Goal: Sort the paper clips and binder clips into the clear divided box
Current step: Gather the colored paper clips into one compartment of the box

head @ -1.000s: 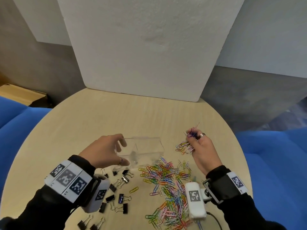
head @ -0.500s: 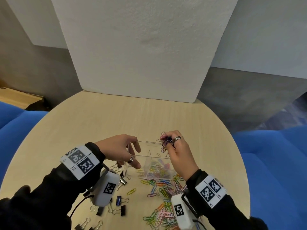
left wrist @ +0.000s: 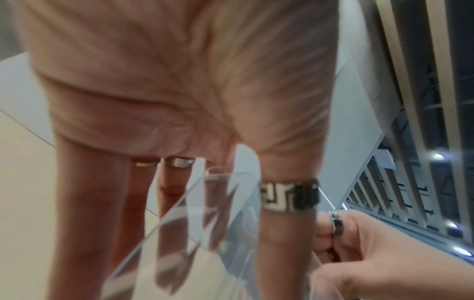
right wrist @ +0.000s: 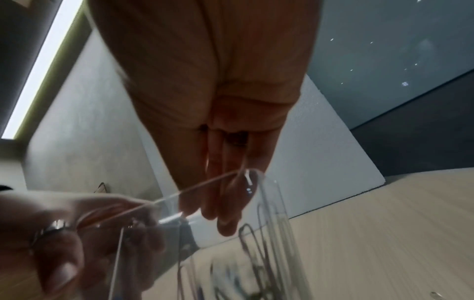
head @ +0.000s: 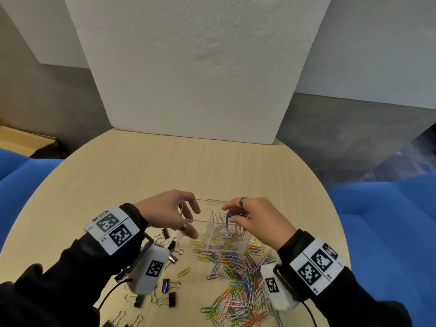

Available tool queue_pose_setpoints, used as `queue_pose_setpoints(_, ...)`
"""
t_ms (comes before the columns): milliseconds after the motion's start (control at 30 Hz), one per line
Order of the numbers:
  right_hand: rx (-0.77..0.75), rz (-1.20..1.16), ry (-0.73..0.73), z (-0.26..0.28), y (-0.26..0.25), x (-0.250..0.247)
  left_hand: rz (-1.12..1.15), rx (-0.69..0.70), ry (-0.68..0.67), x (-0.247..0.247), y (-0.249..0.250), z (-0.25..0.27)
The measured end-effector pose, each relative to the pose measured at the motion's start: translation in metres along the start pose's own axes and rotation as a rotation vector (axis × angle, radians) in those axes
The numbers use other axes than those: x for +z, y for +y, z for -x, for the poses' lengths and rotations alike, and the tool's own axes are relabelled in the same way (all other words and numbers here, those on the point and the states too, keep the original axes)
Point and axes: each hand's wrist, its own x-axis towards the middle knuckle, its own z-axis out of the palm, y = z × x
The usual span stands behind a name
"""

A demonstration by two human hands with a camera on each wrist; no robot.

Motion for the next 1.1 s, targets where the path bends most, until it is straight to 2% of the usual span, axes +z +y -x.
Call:
queue_pose_setpoints(167,-0.027,0.031,0.038,0.001,-0.006,-0.014,-0.011,0.054,0.104,0.006,-0.003,0.002)
queue_pose_setpoints(267,-0.089,0.233,-0.055,0.002,-0.012,-0.011,0.025,0.089,0.170,0.011,-0.005,0.003)
queue_pose_setpoints(367,-0.024,0.532,-0.192,0.002,-0.011,0.001,0.018,0.118,0.243,0.018,-0.005,0.004)
queue_pose_setpoints(467,-0.051,0.653,-0.179,-0.002,0.000,0.012,-0.025,0.143,0.296,0.025,-0.004,0.004)
queue_pose_setpoints(600,-0.060,0.472,-0.082,-0.003,0.006,0.010,-0.031,0.176,0.356,0.029,-0.005,0.003)
queue_pose_setpoints(700,-0.069,0.475,-0.018,-0.003,0.001,0.010,0.006,0.200,0.399,0.033,-0.004,0.003)
queue_pose_setpoints(833,-0.071,0.569,-0.048,-0.004,-0.002,0.017,0.028,0.250,0.440,0.040,-0.002,0.002)
queue_pose_setpoints(1000,-0.089,0.534,-0.148,-0.007,0.006,0.012,0.023,0.239,0.448,0.042,-0.008,-0.001)
queue_pose_setpoints(1100,-0.120,0.214,-0.120,0.000,0.007,-0.005,0.030,0.203,0.457,0.040,-0.017,-0.001)
